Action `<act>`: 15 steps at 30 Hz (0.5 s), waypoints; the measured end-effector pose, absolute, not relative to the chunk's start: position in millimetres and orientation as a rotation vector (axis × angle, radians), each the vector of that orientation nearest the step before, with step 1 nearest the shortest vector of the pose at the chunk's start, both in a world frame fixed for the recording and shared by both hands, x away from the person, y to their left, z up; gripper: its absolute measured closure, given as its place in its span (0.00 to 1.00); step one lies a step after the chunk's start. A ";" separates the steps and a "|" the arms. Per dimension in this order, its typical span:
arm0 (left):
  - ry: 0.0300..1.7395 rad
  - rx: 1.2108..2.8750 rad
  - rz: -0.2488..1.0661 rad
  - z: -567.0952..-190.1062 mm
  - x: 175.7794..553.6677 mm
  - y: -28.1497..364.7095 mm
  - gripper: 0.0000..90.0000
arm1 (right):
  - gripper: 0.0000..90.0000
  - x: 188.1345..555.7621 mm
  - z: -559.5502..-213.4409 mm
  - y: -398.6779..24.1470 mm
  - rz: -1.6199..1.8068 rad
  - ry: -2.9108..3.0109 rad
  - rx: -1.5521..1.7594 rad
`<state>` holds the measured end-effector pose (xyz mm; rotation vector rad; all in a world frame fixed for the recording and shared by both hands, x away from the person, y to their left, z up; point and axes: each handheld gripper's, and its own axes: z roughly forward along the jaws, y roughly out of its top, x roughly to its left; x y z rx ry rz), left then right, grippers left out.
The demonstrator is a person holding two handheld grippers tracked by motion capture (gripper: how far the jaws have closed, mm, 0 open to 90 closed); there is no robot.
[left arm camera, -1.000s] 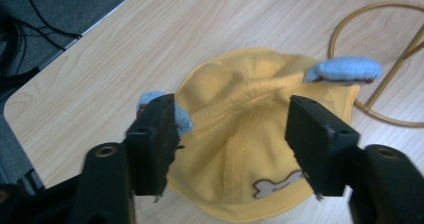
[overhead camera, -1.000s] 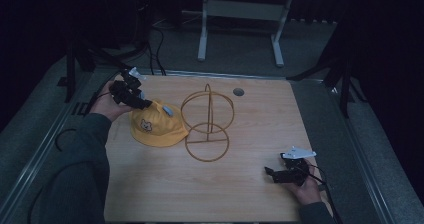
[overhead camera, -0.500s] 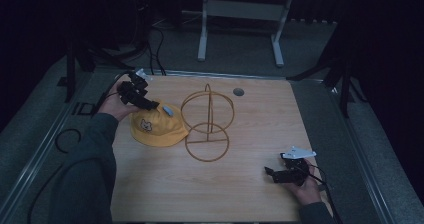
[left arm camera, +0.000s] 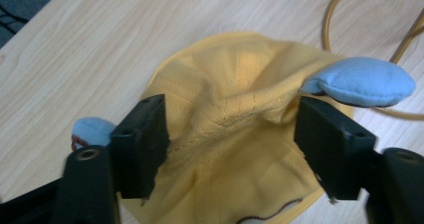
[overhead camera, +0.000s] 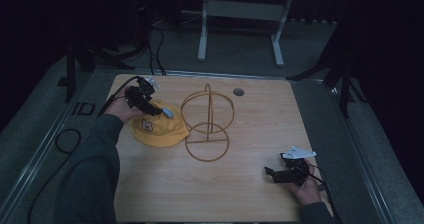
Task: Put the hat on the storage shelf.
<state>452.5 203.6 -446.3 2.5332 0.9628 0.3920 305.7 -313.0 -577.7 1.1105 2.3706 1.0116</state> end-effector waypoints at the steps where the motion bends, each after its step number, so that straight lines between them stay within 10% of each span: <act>1: 0.963 2.533 0.392 -446.3 452.5 203.6 0.40 | 0.12 305.8 -577.7 -313.0 1.012 2.371 1.110; 15: 0.956 2.600 0.462 -447.1 448.4 202.9 0.93 | 0.12 305.7 -577.7 -313.0 1.012 2.371 1.110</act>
